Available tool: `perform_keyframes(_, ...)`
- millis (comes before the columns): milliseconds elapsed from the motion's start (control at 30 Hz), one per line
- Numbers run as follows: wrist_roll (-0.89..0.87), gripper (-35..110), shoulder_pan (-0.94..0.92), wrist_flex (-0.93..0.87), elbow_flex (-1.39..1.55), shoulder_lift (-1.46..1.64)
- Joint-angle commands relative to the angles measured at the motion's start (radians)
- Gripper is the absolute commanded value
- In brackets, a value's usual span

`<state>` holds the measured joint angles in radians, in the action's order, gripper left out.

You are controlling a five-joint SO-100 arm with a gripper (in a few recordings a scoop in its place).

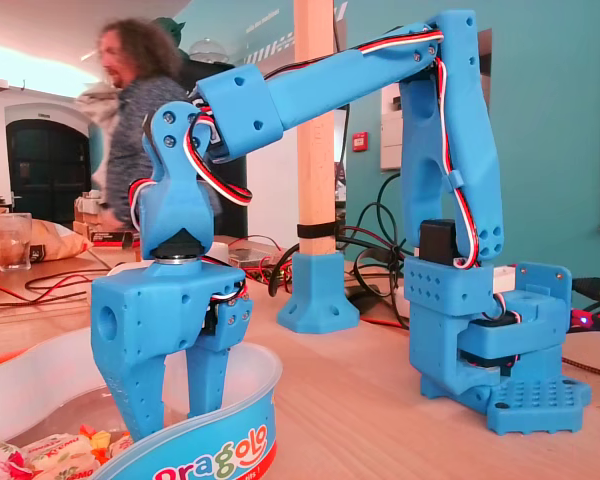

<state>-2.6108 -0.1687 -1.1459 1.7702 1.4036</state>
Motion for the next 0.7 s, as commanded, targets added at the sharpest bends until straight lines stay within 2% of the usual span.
perform_keyframes(0,-0.018,12,-0.008,-0.015,-0.051,0.018)
perform_keyframes(667,-0.003,13,-0.005,-0.034,-0.114,-0.005)
